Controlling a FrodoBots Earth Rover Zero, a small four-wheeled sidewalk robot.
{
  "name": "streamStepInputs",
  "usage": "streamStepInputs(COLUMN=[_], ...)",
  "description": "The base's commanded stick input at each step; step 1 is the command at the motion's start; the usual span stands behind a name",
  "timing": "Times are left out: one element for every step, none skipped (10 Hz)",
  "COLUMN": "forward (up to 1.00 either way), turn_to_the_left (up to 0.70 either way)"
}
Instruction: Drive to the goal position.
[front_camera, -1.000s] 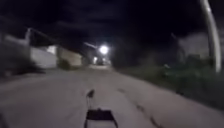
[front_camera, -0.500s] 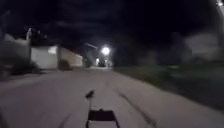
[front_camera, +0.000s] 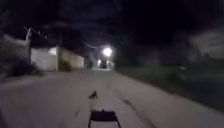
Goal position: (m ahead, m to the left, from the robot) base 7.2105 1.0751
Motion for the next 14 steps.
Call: streamStepInputs(forward=[0.70,0.70,0.70,0.70,0.70,0.70,0.70,0.70,0.70,0.70,0.70,0.70,0.70,0.70], turn_to_the_left=[-0.35,-0.35,-0.23,0.00,0.00,0.00,0.00,0.00,0.00,0.00,0.00,0.00,-0.25,-0.31])
